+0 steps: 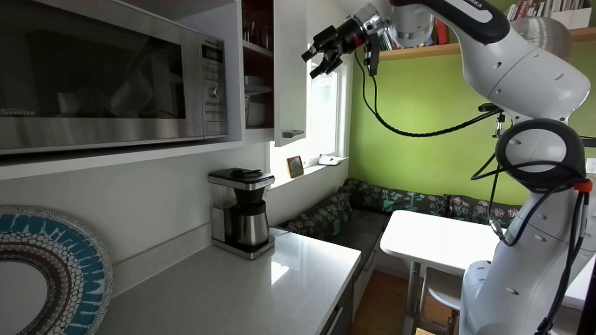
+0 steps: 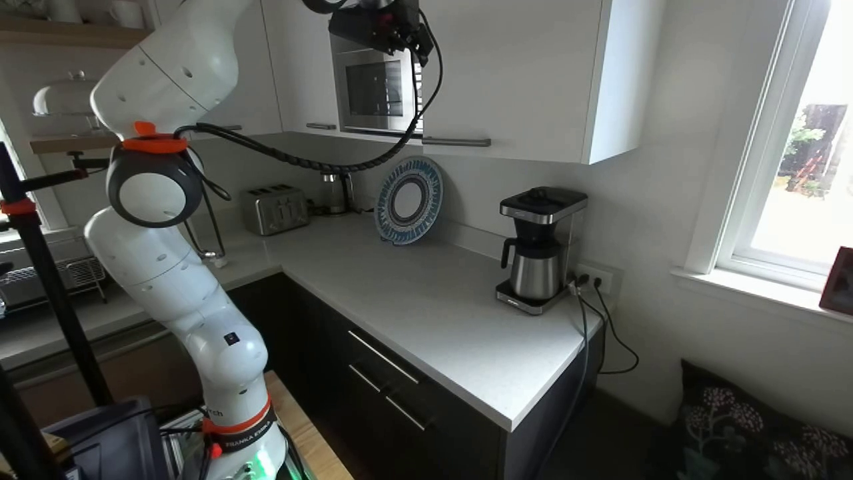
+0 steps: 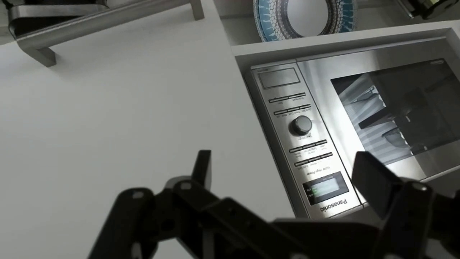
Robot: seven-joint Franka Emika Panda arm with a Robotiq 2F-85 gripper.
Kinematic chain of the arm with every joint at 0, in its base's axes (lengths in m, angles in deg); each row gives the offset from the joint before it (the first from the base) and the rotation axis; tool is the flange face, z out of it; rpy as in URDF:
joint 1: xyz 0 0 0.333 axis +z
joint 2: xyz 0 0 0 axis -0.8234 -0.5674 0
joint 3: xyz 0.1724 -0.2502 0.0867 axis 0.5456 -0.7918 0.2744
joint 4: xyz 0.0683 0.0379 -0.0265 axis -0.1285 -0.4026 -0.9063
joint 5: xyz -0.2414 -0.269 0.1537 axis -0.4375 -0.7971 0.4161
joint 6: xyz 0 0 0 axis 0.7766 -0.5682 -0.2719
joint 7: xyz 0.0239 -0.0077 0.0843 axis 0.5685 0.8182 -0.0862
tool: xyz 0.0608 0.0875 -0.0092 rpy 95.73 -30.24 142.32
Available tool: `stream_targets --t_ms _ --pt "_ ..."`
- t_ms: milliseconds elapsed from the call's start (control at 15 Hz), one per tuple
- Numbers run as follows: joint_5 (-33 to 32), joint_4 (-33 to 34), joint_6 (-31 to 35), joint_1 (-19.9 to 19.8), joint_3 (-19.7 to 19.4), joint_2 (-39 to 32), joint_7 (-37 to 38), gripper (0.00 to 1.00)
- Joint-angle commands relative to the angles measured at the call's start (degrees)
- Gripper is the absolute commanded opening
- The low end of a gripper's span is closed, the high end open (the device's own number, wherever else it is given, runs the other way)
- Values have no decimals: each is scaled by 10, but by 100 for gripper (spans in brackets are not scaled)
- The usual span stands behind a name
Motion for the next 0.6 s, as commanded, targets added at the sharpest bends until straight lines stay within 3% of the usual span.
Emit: stream_targets --t_ms 0,533 --pt "-5 -13 3 -2 -2 11 -21 100" --pt "-51 19 -30 -23 -33 23 -100 100"
